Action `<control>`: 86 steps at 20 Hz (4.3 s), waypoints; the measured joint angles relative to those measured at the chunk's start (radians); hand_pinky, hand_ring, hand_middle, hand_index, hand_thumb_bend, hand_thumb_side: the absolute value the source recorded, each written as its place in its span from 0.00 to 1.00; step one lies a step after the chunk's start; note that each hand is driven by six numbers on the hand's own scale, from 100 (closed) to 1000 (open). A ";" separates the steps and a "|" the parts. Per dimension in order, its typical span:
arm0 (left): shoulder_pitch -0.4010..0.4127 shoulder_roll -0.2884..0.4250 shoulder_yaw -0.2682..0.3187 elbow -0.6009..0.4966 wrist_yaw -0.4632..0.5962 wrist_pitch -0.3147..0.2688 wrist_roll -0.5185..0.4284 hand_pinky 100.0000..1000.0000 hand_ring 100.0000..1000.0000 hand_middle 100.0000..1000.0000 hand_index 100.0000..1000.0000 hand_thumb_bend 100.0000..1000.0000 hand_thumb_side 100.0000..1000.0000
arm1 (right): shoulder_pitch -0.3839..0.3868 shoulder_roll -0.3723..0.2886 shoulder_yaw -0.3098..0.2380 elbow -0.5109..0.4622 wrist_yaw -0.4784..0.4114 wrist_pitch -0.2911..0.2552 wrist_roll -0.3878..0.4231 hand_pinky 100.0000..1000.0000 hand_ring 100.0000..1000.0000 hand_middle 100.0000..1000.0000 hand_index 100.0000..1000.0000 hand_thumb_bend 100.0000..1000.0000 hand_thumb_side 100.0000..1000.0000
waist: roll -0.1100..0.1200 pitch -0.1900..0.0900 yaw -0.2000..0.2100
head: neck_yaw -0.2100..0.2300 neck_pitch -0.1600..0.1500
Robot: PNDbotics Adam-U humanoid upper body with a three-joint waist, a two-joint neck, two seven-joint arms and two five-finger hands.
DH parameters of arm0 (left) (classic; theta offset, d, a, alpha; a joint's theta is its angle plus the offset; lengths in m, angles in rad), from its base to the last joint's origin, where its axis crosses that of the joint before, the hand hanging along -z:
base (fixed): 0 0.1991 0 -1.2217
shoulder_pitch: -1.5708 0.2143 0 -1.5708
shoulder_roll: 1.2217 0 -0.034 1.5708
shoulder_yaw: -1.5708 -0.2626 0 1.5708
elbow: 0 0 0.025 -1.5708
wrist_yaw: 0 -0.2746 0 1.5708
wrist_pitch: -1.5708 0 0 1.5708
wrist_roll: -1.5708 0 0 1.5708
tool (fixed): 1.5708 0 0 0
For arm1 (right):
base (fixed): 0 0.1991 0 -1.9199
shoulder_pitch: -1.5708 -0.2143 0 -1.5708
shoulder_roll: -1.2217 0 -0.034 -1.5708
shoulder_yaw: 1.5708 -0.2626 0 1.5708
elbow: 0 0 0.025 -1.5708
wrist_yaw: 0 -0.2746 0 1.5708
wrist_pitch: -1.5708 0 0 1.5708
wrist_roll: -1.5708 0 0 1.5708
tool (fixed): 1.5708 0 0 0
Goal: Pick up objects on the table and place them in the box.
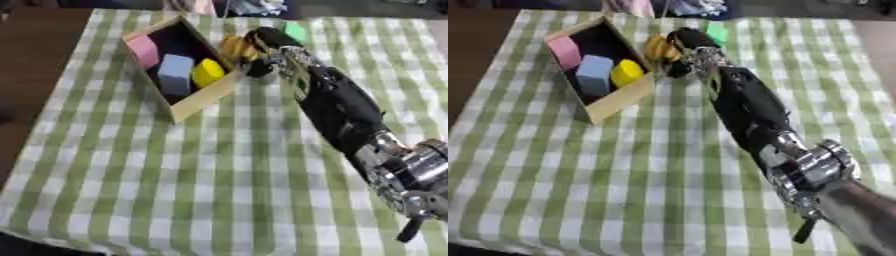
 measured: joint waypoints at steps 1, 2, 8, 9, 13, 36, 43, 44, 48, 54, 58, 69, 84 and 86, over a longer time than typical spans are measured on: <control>0.000 0.000 0.000 0.000 0.000 0.000 0.000 0.64 0.52 0.70 0.75 0.00 0.80 | 0.002 0.000 0.001 -0.003 0.000 -0.002 -0.022 0.79 0.71 0.58 0.24 0.00 0.13 | 0.000 0.000 -0.003 | 0.001 0.000; 0.000 0.000 0.000 0.000 0.000 0.000 0.000 0.64 0.52 0.70 0.75 0.00 0.80 | 0.003 0.000 0.002 -0.005 0.000 -0.005 -0.040 0.79 0.70 0.58 0.24 0.00 0.12 | 0.000 0.000 -0.005 | 0.001 0.000; 0.000 0.000 0.004 0.000 0.000 0.000 0.004 0.64 0.52 0.70 0.75 0.00 0.79 | 0.005 -0.001 0.022 -0.062 -0.028 -0.039 -0.085 0.78 0.69 0.57 0.23 0.00 0.11 | 0.000 0.000 -0.022 | 0.003 0.000; 0.000 0.001 0.006 0.000 0.000 0.000 0.005 0.64 0.52 0.70 0.75 0.00 0.79 | 0.004 -0.003 0.028 -0.077 -0.037 -0.046 -0.083 0.79 0.70 0.57 0.23 0.00 0.11 | 0.000 0.000 -0.024 | 0.004 0.000; -0.001 0.001 0.012 0.000 0.000 -0.001 0.011 0.64 0.52 0.70 0.75 0.00 0.79 | -0.005 -0.012 0.050 -0.142 -0.075 -0.069 -0.062 0.79 0.70 0.57 0.23 0.00 0.11 | 0.000 -0.001 -0.033 | 0.006 0.000; -0.027 0.010 0.025 -0.023 0.011 -0.014 0.036 0.64 0.52 0.69 0.75 0.02 0.75 | -0.030 0.055 0.141 -0.284 -0.192 -0.121 0.085 0.78 0.70 0.57 0.26 0.00 0.11 | 0.000 -0.001 0.005 | -0.012 0.000; -0.036 0.010 0.025 -0.028 0.024 -0.015 0.043 0.64 0.52 0.69 0.75 0.02 0.75 | -0.025 0.093 0.123 -0.193 -0.142 -0.080 0.070 0.80 0.72 0.62 0.57 0.00 0.12 | -0.001 -0.001 0.015 | -0.016 0.000; -0.036 0.010 0.025 -0.028 0.025 -0.015 0.043 0.64 0.52 0.69 0.75 0.02 0.75 | -0.024 0.096 0.119 -0.184 -0.130 -0.071 0.065 0.80 0.73 0.62 0.60 0.00 0.12 | -0.001 -0.001 0.016 | -0.016 0.000; -0.039 0.010 0.025 -0.028 0.026 -0.015 0.043 0.64 0.52 0.69 0.75 0.02 0.75 | -0.025 0.097 0.107 -0.165 -0.086 -0.028 0.031 0.80 0.73 0.65 0.75 0.00 0.12 | -0.001 -0.001 0.017 | -0.016 0.000; -0.041 0.010 0.025 -0.028 0.026 -0.014 0.042 0.64 0.52 0.69 0.75 0.03 0.75 | -0.025 0.097 0.101 -0.157 -0.043 0.030 -0.039 0.82 0.76 0.72 0.95 0.00 0.11 | -0.001 -0.001 0.017 | -0.016 0.000; -0.041 0.010 0.025 -0.028 0.026 -0.013 0.040 0.64 0.52 0.69 0.75 0.03 0.75 | -0.025 0.096 0.102 -0.160 -0.011 0.058 -0.077 0.83 0.78 0.76 0.99 0.00 0.11 | -0.001 -0.001 0.016 | -0.016 0.000; -0.041 0.010 0.025 -0.027 0.025 -0.011 0.041 0.64 0.52 0.69 0.75 0.04 0.75 | -0.026 0.091 0.127 -0.227 0.025 0.018 0.018 0.90 0.89 0.89 1.00 0.00 0.12 | -0.001 -0.003 0.009 | -0.015 0.000; -0.032 0.010 0.036 -0.025 0.011 -0.008 0.050 0.63 0.51 0.69 0.75 0.04 0.75 | -0.044 -0.017 0.173 -0.481 -0.244 -0.102 0.304 0.90 0.90 0.90 1.00 0.00 0.11 | -0.001 -0.003 -0.036 | 0.011 0.000; -0.028 0.012 0.038 -0.025 0.007 -0.008 0.054 0.63 0.51 0.69 0.75 0.04 0.75 | -0.042 -0.047 0.179 -0.520 -0.275 -0.110 0.350 0.90 0.90 0.92 1.00 0.00 0.11 | -0.001 -0.003 -0.047 | 0.018 0.000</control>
